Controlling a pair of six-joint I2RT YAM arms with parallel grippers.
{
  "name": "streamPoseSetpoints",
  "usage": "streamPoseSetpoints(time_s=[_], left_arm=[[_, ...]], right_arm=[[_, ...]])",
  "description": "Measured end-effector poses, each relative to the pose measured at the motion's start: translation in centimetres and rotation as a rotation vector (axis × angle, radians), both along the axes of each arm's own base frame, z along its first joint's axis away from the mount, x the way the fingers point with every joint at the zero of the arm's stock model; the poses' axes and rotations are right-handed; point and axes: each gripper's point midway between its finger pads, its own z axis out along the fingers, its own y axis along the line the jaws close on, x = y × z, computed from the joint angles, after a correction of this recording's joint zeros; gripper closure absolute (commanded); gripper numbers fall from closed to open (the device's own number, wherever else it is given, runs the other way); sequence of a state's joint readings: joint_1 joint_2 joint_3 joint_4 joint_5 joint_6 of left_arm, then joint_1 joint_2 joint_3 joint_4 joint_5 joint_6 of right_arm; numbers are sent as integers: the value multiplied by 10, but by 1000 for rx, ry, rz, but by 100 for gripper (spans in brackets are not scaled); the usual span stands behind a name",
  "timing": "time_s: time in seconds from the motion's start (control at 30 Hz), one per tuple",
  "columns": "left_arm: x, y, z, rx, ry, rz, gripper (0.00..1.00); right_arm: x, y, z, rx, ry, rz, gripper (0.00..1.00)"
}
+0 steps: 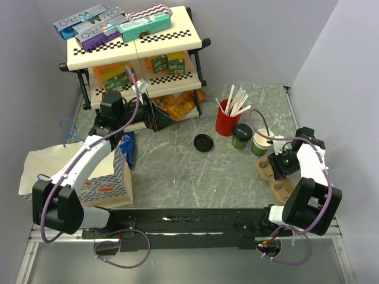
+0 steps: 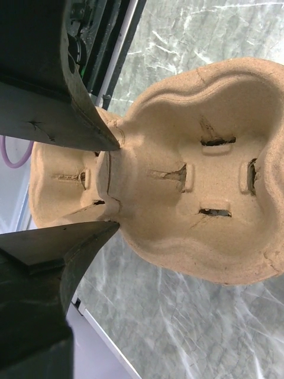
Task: Pack the takeout coffee
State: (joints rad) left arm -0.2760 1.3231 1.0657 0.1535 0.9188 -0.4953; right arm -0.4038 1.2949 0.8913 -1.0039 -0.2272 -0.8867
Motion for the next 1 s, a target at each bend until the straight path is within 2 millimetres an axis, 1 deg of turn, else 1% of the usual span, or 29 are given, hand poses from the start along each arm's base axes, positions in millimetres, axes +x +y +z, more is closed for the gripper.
streamPoseSetpoints(time_s=[0.07, 0.1, 0.27, 0.4, 0.57, 0.83, 1.0], left_arm=[[1, 0, -1, 1, 3, 0, 1], [1, 0, -2, 1, 5, 0, 1], [3, -1, -5, 4, 14, 0, 1], [3, -1, -6, 3, 21, 0, 0], [3, -1, -6, -1, 29, 0, 1], [5, -2, -9, 2, 41, 0, 1], [6, -2, -11, 3, 48, 0, 0]], right_arm=[[-1, 1, 0, 4, 3, 0, 44], [-2, 1, 0, 6, 6, 1, 39], [-3, 5, 2, 22, 2, 13, 38], [-7, 10, 4, 40, 0, 28, 42], [-13, 13, 0, 53, 21, 31, 44], [-11, 10, -4, 46, 36, 32, 47], [-12, 8, -8, 35, 44, 29, 59]])
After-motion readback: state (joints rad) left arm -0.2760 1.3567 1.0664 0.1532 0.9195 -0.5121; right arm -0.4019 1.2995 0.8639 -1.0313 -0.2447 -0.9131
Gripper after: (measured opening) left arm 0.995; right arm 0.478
